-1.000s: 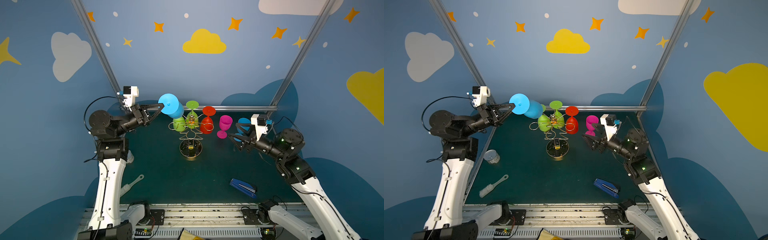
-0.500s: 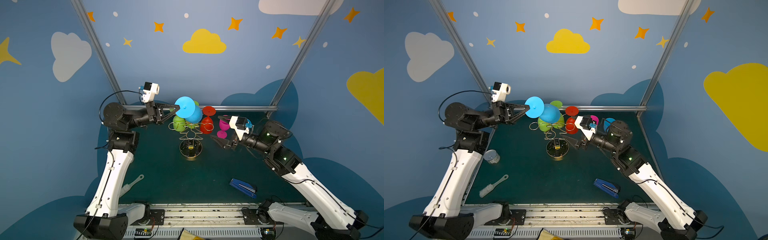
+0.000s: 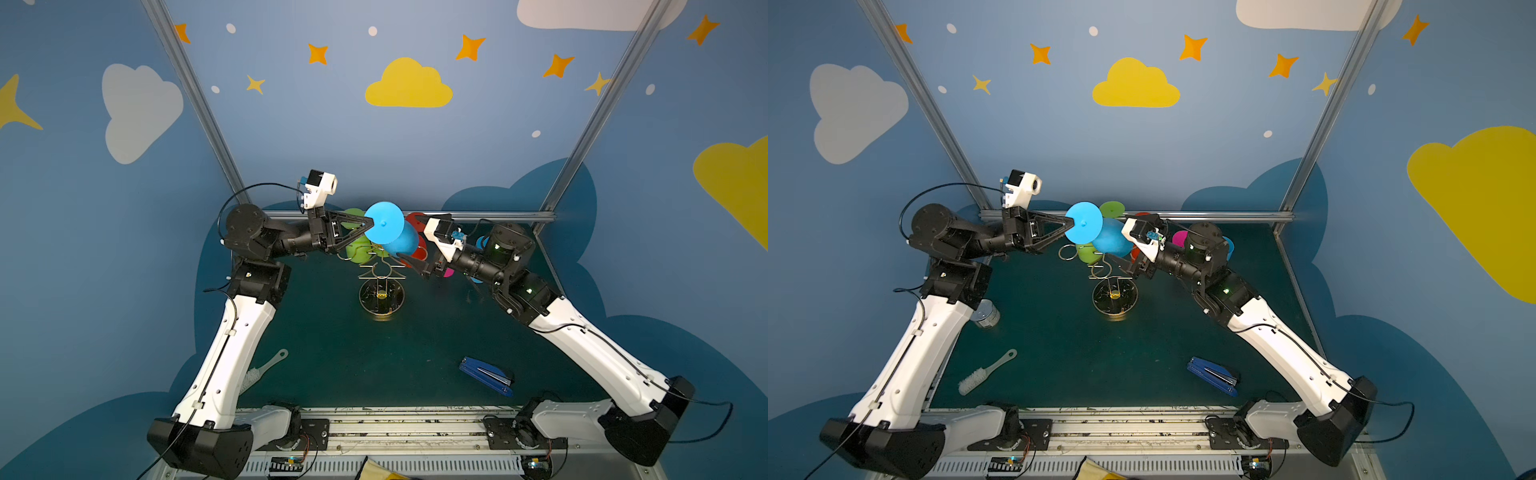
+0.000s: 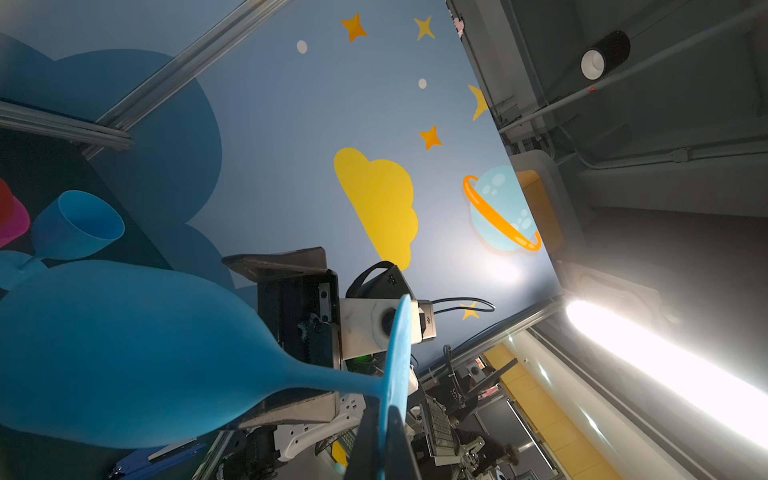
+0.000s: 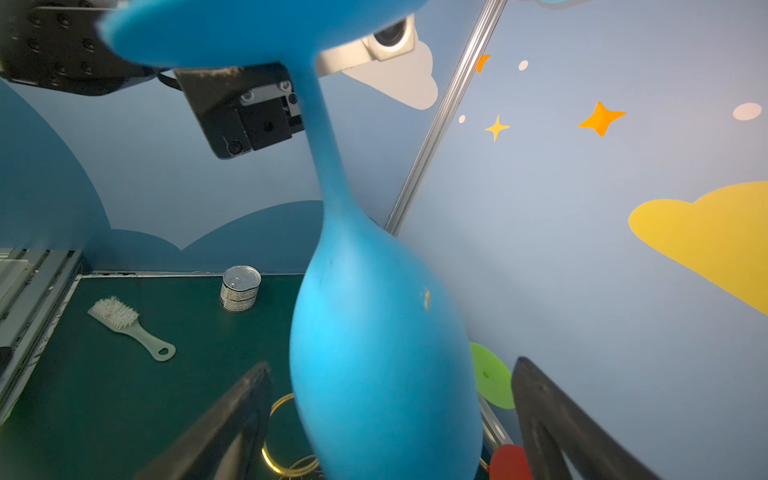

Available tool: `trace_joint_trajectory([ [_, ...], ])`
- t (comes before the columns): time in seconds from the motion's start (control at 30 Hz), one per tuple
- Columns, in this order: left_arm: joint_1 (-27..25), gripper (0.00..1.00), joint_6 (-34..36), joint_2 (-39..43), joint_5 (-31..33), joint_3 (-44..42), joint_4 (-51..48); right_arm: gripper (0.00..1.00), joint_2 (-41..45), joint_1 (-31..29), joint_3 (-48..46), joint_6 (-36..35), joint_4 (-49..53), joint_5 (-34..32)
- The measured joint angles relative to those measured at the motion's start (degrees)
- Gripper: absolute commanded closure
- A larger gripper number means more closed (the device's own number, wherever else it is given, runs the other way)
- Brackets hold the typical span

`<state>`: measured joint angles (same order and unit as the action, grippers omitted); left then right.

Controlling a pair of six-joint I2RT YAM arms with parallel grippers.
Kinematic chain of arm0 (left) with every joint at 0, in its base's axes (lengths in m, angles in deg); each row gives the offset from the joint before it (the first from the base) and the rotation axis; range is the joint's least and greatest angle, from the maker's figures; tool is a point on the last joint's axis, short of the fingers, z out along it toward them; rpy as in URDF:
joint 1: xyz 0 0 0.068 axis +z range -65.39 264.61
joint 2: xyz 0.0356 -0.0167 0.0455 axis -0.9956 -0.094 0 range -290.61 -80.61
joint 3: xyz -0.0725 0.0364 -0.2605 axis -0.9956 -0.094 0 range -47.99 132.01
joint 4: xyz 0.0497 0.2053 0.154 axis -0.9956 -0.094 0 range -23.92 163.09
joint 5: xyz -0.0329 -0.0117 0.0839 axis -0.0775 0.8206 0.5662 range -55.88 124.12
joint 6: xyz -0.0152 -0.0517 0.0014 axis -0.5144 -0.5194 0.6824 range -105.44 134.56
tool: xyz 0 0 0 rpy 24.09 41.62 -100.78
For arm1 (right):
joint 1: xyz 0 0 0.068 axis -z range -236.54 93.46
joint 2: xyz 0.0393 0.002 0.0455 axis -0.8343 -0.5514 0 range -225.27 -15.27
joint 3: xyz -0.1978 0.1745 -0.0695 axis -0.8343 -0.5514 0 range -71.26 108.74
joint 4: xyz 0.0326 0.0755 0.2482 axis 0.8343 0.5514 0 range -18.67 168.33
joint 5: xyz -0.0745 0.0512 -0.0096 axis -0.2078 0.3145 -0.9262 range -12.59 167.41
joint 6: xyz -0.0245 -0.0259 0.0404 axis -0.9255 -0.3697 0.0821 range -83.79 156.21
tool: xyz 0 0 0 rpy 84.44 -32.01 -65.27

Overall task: Take the wine glass off the wine glass rack
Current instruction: 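Close the right gripper on the blue glass stem beside the left gripper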

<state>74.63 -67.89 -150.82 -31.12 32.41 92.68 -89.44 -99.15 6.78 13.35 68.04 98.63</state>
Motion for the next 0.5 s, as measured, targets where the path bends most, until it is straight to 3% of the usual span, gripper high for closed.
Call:
trace_joint_trajectory([
  [0.5,-1.7,0.96,-0.3,0.0,1.2,-1.0,0.5,0.12,-5.0,-1.1,2.4,1.5,-1.1,1.5],
])
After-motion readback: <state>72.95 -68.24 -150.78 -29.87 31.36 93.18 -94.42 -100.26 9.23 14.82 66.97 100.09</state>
